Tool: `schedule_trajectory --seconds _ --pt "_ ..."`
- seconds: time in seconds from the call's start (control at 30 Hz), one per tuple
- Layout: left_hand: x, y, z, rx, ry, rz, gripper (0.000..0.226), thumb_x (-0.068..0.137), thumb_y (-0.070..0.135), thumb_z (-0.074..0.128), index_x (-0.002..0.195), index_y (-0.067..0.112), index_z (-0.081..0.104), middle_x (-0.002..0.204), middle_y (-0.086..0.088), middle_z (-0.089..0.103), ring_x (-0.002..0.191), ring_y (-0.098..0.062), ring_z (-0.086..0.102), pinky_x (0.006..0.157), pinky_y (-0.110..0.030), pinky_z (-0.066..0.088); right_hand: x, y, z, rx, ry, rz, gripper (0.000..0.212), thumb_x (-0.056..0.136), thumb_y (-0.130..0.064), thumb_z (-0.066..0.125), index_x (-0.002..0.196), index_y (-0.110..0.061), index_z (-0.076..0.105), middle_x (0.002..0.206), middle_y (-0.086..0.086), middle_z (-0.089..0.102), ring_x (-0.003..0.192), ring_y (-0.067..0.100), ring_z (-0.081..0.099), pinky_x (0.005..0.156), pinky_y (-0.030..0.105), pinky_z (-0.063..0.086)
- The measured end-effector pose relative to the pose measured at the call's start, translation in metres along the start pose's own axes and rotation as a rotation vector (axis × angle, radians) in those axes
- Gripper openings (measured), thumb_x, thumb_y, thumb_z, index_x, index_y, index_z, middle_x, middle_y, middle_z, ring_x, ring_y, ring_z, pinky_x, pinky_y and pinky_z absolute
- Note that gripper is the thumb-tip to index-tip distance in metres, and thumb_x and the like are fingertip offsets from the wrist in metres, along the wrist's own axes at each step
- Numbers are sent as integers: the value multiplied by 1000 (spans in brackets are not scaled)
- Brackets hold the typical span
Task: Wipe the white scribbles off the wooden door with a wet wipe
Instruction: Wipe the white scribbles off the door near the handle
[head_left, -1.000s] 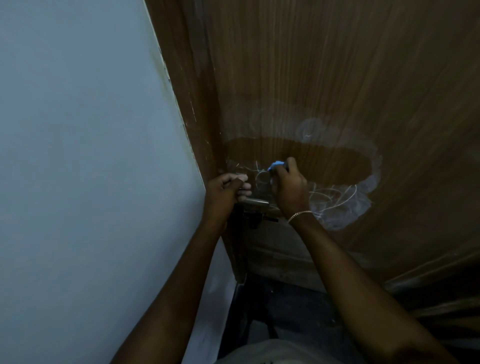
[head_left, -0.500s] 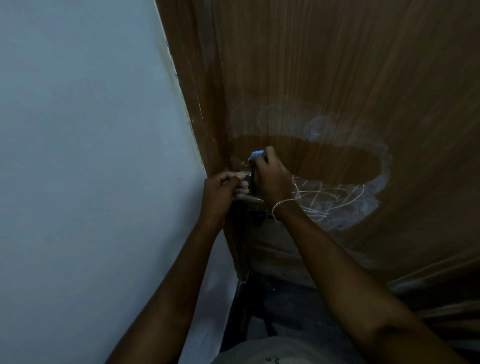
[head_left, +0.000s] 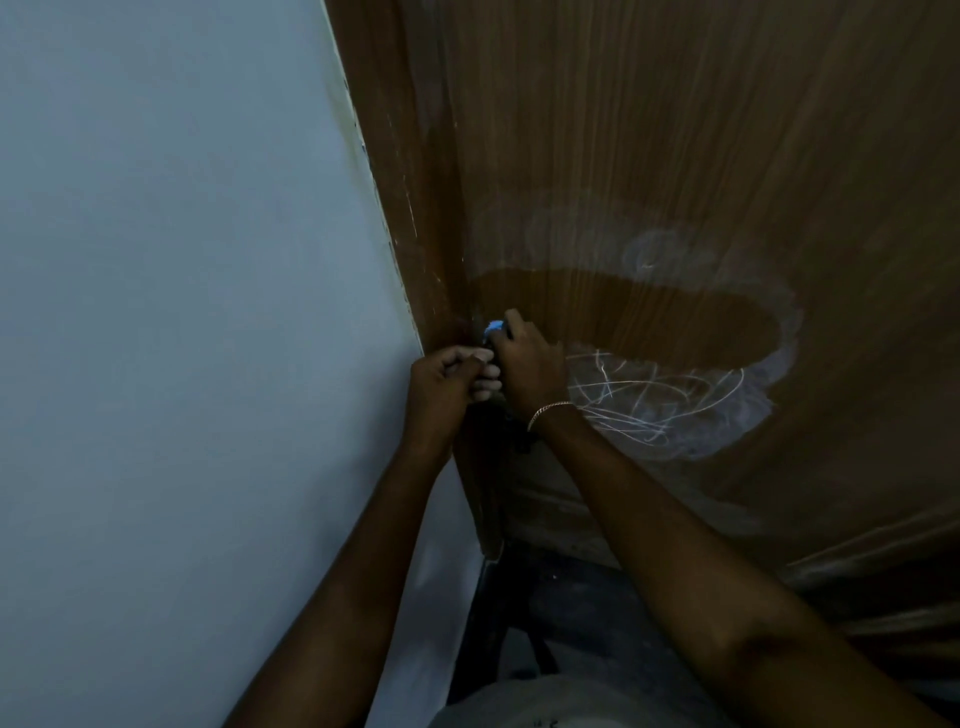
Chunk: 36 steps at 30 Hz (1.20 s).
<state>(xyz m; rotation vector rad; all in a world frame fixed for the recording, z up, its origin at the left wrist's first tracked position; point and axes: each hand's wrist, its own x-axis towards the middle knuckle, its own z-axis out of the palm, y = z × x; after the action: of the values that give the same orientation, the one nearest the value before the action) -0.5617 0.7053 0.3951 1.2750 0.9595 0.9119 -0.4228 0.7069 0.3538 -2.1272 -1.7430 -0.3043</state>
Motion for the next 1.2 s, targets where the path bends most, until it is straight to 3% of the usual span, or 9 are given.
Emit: schedule_trajectory --seconds 0.23,0.4,0.53,0.63,0.9,1.07,1.2 --pt "2 -6 -5 11 39 -15 16 96 15 61 101 5 72 78 -4 74 68 -14 71 65 -22 58 17 -19 -13 22 212 56 22 94 -19 59 114 -14 67 117 9 61 86 22 63 49 33 52" --pt "6 -6 -5 10 55 -20 16 96 14 61 101 5 72 81 -8 74 72 -18 71 67 -25 58 10 -15 -2 -41 -3 -12 25 101 -23 47 120 -14 60 132 8 51 96 24 59 56 32 45" --pt "3 -6 -1 7 30 -15 17 96 14 61 102 3 72 81 -7 73 70 -16 70 65 -23 58 9 -14 0 -56 -16 16 16 99 -24 50 100 -13 62 124 6 53 89 24 60 51 31 34" --pt "3 -4 -5 4 39 -6 17 97 12 60 103 1 71 81 -10 72 70 -17 70 65 -23 58 16 -17 -1 1 -4 -3 13 98 -18 51 95 -9 60 121 9 53 89 25 59 49 32 39" --pt "2 -5 -3 9 18 -11 19 97 14 60 106 1 71 87 -11 73 73 -19 70 67 -24 58 8 -15 0 -39 -44 -1 21 99 -25 48 100 -12 64 126 7 53 95 25 59 59 35 43" --pt "-1 -7 -7 -15 36 -27 14 97 13 59 100 10 72 83 -7 74 75 -19 71 67 -22 59 -16 14 0 -36 -33 111 14 91 -12 62 104 -9 65 116 11 58 93 26 60 70 38 55" --pt "-2 -6 -8 -8 35 -15 14 97 14 60 101 10 72 82 -5 75 75 -19 72 67 -22 59 -17 14 6 6 -11 28 19 90 -6 60 109 -5 63 118 14 57 96 28 59 78 40 54"
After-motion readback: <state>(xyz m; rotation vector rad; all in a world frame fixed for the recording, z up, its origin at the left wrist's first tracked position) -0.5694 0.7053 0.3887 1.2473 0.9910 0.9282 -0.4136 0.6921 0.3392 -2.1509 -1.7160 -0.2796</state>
